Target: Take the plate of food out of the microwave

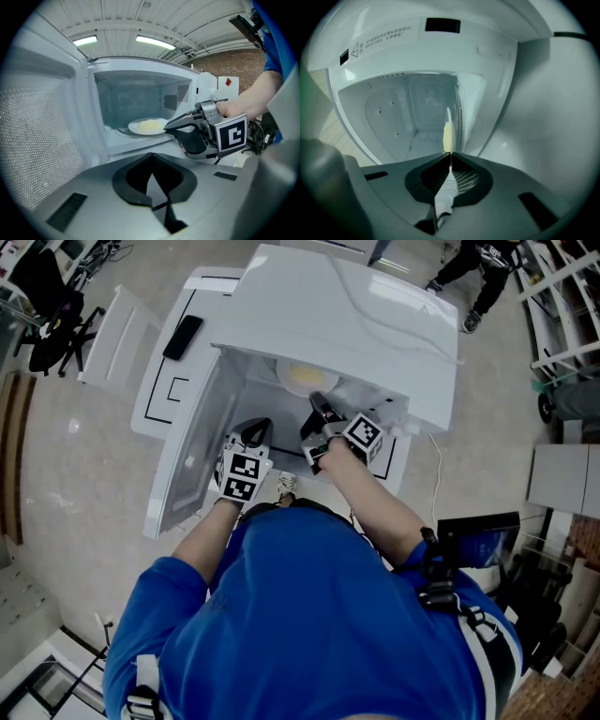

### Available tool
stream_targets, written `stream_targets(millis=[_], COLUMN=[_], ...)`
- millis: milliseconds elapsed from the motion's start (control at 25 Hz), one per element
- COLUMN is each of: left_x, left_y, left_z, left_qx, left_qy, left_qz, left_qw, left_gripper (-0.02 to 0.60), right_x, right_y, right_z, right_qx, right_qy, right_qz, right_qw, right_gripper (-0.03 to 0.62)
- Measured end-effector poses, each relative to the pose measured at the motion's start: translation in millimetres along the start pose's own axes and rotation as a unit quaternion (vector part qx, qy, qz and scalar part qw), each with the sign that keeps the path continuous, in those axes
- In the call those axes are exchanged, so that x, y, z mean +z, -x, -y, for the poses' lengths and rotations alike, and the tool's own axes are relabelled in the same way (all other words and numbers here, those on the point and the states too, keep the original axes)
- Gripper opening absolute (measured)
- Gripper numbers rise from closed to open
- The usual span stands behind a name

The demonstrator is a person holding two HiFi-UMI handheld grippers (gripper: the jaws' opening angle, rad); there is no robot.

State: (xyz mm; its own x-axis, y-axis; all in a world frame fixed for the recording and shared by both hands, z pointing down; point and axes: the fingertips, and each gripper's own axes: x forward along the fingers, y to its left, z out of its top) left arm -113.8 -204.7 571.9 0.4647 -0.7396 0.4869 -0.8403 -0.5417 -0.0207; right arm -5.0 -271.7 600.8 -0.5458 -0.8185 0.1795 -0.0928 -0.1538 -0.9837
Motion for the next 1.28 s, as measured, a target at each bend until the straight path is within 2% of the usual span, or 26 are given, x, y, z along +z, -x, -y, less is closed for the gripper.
stream_targets(millis=[840, 1160, 1280], left_x=[0, 0, 0], left_y=[-2, -1, 0], left_z=[4, 4, 4], left_qx=[-0.009, -0.010, -0.010], left_qy=[-0.007, -0.009, -0.008], left_qz=[0.008, 0.006, 0.005], left_qw=[0.9999, 0.9999, 0.9999], left_gripper=[0.009, 0.009, 0.009], right_x=[2, 11, 5], right_y=[23, 23, 22], right_z=[1, 14, -3], right_qx=[0.034, 0.038, 0.044], right_qy=[-0.017, 0.004, -0.004], right_qz=[0.015, 0.020, 0.016], right_qw=[0.999, 0.999, 0.999], right_gripper=[0.015, 0.017, 0.078])
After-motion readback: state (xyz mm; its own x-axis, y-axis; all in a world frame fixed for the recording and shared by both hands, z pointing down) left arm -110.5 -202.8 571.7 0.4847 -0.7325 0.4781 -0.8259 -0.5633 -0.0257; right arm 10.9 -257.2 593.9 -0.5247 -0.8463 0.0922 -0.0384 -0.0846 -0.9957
